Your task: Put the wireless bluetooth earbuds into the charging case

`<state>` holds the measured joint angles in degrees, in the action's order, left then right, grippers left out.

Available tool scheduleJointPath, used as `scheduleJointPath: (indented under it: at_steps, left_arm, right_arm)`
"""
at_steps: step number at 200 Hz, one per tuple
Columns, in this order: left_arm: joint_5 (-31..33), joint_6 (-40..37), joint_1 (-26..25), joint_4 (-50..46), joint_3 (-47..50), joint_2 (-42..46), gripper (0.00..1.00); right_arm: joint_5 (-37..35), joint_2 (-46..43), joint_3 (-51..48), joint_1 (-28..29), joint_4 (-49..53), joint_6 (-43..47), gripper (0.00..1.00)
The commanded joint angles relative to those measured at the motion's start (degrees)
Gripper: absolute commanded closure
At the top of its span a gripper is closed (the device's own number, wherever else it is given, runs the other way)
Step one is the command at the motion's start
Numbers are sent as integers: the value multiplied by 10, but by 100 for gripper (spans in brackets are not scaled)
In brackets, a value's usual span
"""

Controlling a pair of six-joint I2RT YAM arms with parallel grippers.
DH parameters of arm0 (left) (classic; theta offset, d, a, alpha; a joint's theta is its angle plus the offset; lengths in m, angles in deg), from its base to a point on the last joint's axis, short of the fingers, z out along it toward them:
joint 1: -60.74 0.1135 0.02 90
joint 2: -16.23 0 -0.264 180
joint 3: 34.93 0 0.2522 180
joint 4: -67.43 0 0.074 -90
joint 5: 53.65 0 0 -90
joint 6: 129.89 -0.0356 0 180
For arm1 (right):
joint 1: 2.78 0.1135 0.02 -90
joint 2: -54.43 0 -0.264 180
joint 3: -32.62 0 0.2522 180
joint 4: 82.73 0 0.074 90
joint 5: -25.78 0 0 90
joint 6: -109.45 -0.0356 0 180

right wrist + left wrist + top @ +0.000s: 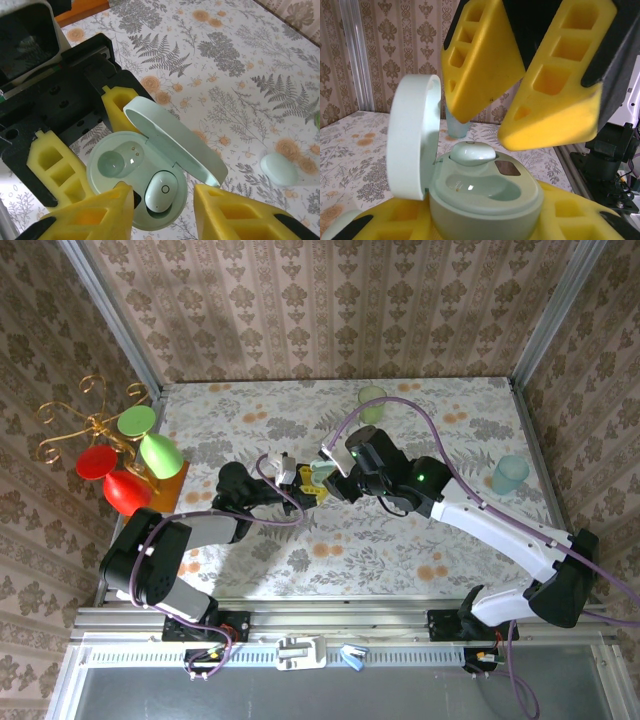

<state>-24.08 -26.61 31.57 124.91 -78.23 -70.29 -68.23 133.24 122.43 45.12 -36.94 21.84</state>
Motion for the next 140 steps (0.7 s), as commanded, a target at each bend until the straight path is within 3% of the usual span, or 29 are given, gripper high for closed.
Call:
scheduleJointPath:
  at_steps: [1,37,77,104,140]
  left_arm:
    - [-8,-1,5,25,-9,8,70]
    - [-2,-4,13,24,-1,20,70]
    - [-2,-3,16,24,1,34,70]
    - [2,3,16,24,1,52,70]
    - [11,15,15,24,2,91,70]
  right_arm:
    - [19,-34,-3,-1,-32,-28,59]
    - [70,-122,-85,-41,-134,-99,50]
    - [93,-194,-194,-145,-209,-228,48]
    - [70,-170,-219,-182,-195,-292,46]
    - [85,-61,-210,-182,-199,-350,45]
